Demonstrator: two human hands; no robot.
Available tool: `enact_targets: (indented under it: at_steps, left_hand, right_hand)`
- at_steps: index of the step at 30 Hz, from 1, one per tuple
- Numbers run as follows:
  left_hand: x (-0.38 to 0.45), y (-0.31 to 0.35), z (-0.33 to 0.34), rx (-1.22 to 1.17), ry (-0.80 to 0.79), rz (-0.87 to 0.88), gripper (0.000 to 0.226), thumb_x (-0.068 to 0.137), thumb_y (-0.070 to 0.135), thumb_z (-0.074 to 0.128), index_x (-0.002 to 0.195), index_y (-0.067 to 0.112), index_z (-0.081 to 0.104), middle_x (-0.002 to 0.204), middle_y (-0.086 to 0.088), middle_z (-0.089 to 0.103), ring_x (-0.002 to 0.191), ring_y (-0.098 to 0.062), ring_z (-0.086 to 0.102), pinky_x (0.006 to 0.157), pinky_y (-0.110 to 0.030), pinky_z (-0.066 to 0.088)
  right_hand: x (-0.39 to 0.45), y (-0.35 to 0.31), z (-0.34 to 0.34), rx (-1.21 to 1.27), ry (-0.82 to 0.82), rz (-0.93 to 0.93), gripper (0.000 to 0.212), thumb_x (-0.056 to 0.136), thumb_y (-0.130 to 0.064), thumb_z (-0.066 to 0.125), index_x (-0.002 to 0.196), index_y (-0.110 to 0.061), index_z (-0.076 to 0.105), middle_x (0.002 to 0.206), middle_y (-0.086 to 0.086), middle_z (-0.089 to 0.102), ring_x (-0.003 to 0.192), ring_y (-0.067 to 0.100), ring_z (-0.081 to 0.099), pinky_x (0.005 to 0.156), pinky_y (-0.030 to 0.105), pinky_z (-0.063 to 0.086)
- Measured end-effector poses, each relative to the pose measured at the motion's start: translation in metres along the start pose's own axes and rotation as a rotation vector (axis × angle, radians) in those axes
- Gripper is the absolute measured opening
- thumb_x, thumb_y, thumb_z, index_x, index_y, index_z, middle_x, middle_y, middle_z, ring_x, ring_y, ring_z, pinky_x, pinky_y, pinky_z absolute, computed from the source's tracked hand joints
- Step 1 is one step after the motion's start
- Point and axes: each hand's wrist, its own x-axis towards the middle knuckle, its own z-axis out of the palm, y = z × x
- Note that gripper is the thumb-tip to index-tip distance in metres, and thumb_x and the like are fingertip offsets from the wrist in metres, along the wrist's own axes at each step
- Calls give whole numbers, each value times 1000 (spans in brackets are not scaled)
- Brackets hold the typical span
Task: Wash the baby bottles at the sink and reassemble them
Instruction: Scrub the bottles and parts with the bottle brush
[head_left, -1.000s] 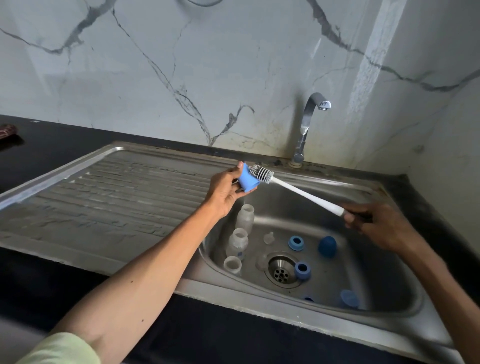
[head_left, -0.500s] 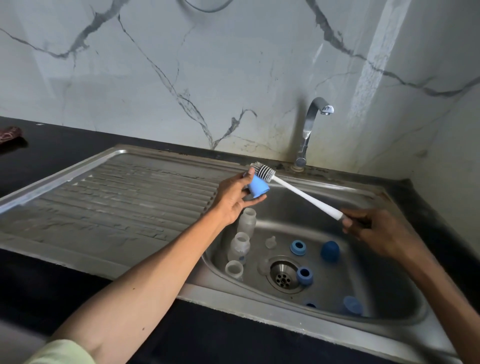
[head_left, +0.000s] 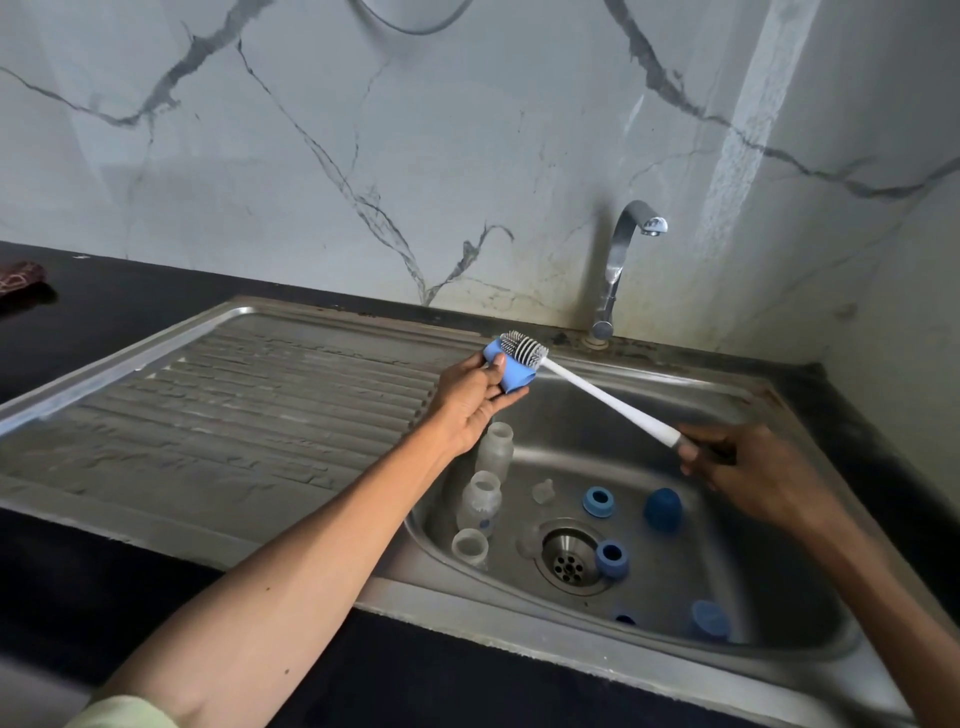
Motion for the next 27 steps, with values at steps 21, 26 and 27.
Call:
enact_targets:
  at_steps: [21, 26, 27]
  left_hand:
    - [11, -5, -17, 693, 35, 478, 31, 74, 4, 84, 99, 19, 73, 93, -5, 76, 80, -12, 68, 78, -29, 59]
    - [8, -14, -10, 830, -2, 517, 31, 75, 3, 82, 104, 10, 75, 97, -9, 77, 84, -16, 70, 82, -40, 60]
    - [7, -13, -10, 836, -15, 519, 34, 74, 3, 82, 107, 11, 74, 98, -7, 77, 85, -14, 69, 83, -40, 59]
  right_hand:
    - [2, 11, -11, -18, 89, 34, 31, 94, -24, 62, 125, -24, 66, 113, 6, 68, 92, 16, 55, 81, 29, 41]
    - [1, 13, -13, -13, 169, 63, 29, 92, -20, 65, 120, -24, 69, 104, 10, 70, 85, 21, 61, 76, 30, 45]
    - [1, 15, -17, -5, 189, 77, 30, 91, -19, 66, 121, -24, 69, 106, 10, 70, 86, 23, 62, 75, 29, 45]
